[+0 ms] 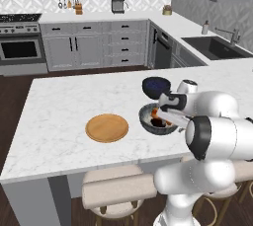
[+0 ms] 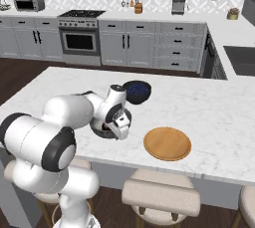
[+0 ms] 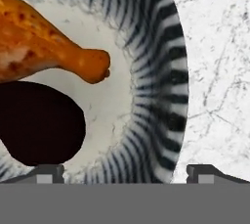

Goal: Pick the chicken drumstick and avocado from their plates and place them in the bowl. Then put the bowl in the fridge.

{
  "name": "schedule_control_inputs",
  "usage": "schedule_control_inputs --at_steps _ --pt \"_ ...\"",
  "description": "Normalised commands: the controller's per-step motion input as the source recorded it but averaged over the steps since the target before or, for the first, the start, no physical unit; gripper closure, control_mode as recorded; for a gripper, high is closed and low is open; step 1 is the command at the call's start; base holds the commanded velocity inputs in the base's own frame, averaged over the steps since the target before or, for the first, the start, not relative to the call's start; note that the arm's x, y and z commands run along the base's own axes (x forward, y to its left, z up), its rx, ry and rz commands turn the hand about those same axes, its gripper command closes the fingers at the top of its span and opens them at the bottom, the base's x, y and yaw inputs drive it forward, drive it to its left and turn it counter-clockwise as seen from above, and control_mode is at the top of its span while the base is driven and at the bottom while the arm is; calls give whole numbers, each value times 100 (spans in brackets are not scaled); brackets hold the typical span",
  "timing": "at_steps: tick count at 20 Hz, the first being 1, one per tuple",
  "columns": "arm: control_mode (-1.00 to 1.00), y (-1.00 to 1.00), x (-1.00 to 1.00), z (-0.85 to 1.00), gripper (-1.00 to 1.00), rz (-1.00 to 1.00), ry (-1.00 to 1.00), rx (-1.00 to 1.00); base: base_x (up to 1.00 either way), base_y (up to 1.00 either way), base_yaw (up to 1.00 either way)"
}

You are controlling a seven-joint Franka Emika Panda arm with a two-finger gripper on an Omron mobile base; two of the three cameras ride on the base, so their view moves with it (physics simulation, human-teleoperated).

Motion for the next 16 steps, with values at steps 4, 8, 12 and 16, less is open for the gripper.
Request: schedule_control_inputs --at_steps 4,8,12,16 --pt "-100 0 7 -23 -100 -13 1 0 0 0 0" --pt "-100 0 5 -19 -100 -7 0 0 0 0 0" --pt "-100 1 2 -23 100 -6 0 1 0 0 0" --pt "-100 0 0 -20 100 -5 0 2 0 0 0"
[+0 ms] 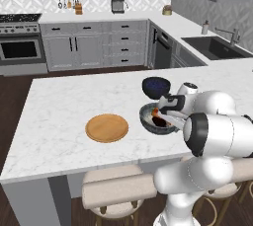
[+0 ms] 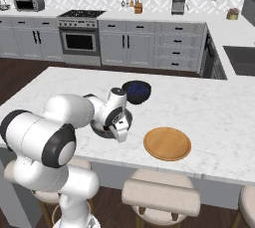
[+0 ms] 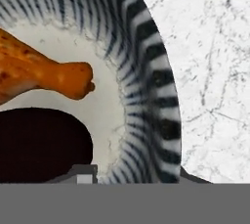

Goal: Pick the chicken drumstick and avocado from their plates and place them in the bowl. Then put the bowl in the fridge.

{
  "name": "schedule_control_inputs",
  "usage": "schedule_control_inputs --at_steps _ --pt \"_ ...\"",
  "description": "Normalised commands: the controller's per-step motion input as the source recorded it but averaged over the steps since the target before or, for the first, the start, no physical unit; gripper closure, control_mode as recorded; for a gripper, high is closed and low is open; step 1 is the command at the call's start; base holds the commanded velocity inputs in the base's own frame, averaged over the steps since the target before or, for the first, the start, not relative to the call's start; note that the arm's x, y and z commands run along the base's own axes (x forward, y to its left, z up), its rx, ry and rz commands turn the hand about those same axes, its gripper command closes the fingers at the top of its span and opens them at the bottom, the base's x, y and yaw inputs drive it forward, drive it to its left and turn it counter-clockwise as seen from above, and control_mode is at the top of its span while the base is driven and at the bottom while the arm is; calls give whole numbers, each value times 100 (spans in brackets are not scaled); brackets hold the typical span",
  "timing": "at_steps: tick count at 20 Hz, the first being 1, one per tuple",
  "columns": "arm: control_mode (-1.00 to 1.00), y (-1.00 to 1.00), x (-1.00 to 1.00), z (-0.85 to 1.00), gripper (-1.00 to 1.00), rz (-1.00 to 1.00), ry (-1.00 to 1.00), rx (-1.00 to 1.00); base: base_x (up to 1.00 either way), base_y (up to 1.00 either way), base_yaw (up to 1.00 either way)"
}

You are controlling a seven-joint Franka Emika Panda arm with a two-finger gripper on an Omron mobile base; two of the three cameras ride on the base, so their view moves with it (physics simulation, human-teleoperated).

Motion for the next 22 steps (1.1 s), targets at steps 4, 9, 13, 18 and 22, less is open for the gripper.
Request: schedule_control_inputs --at_steps 4,9,13,18,22 --pt "-100 4 0 -13 100 -6 0 2 0 0 0" --pt "-100 6 0 -7 100 -5 0 2 0 0 0" --pt "-100 0 -19 25 100 -1 -2 8 0 0 0" --pt "-100 0 -65 53 100 0 -6 4 0 0 0" --pt "-100 25 -74 98 100 0 -9 0 0 0 0"
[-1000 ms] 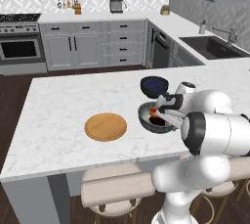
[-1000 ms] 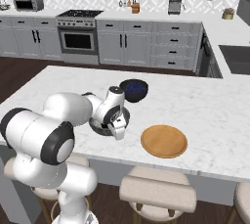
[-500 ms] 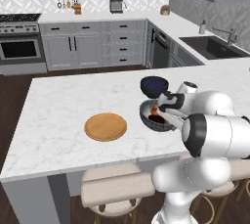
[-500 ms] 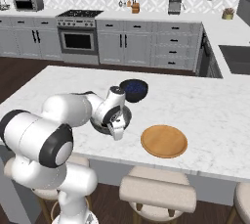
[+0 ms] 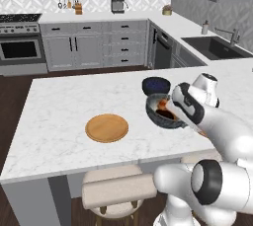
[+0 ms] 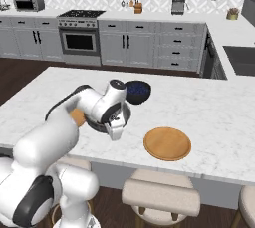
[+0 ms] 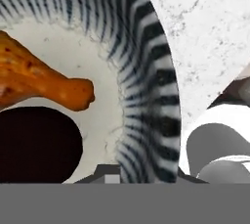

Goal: Pick the chicken drumstick and avocado from their plates and place them in the bowl. Then put the bowl in the fridge.

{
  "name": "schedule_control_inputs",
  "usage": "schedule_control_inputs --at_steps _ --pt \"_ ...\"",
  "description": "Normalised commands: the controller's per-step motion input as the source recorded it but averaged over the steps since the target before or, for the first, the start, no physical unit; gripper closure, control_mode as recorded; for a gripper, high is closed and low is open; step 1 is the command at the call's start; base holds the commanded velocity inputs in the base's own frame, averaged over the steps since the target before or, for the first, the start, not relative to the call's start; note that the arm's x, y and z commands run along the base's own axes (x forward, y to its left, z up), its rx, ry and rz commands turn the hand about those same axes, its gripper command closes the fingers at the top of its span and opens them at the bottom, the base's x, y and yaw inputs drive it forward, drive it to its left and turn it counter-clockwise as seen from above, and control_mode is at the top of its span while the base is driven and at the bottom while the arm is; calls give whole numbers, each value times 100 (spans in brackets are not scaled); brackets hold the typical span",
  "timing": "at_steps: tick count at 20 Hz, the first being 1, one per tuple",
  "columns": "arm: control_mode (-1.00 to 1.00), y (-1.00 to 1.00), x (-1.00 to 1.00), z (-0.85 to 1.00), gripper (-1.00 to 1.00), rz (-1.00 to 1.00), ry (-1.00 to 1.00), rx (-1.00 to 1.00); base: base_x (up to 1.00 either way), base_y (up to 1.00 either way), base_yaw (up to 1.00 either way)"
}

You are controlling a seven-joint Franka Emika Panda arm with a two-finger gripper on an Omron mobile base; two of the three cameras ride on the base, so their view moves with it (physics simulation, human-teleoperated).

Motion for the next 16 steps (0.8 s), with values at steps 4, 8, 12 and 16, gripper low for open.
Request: schedule_control_inputs --at_steps 4,8,12,16 --pt "-100 62 -77 93 100 -2 -2 -11 0 0 0" --pt "-100 83 -67 60 100 -17 0 -18 0 0 0" --pt "-100 27 -81 39 100 -21 0 -13 0 0 0" --pt "-100 3 -79 11 100 -30 0 -13 0 0 0"
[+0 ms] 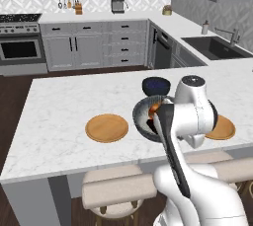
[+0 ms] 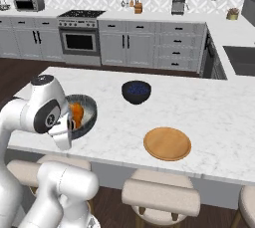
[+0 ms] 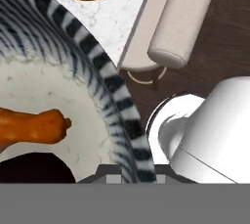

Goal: Pick the chicken drumstick and avocado from their plates and place them in the bowl. Then put the bowl in the fridge.

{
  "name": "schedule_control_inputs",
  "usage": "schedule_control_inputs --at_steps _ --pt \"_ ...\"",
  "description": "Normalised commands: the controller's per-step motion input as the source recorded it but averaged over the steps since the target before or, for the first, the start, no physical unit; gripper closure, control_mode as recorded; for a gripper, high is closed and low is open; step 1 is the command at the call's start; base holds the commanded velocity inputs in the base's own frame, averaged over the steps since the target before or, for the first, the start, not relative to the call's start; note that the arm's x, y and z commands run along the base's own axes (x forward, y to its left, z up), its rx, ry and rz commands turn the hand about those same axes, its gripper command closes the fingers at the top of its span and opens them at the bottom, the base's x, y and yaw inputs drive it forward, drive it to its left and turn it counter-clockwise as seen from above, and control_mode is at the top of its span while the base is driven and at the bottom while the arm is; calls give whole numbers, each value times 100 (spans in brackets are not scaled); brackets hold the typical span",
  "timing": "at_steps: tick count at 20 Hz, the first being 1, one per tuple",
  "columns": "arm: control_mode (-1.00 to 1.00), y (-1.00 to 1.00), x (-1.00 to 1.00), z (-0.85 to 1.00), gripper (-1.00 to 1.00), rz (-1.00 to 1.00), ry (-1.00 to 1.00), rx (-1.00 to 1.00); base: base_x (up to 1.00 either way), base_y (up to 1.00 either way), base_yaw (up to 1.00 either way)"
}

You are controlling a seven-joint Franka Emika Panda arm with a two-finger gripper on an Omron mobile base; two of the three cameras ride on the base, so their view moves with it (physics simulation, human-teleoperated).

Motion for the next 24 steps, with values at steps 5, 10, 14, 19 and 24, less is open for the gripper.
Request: schedule_control_inputs --at_steps 5,10,14,19,24 --pt "-100 -16 -49 3 100 -34 0 -6 0 0 0" --pt "-100 -21 -69 -2 100 -9 -7 0 0 0 0" --pt "-100 0 -9 0 100 0 -11 0 0 0 0" --pt "-100 -5 -37 -8 100 0 -13 2 0 0 0" --pt "-100 -2 -26 -7 100 0 -13 10 0 0 0"
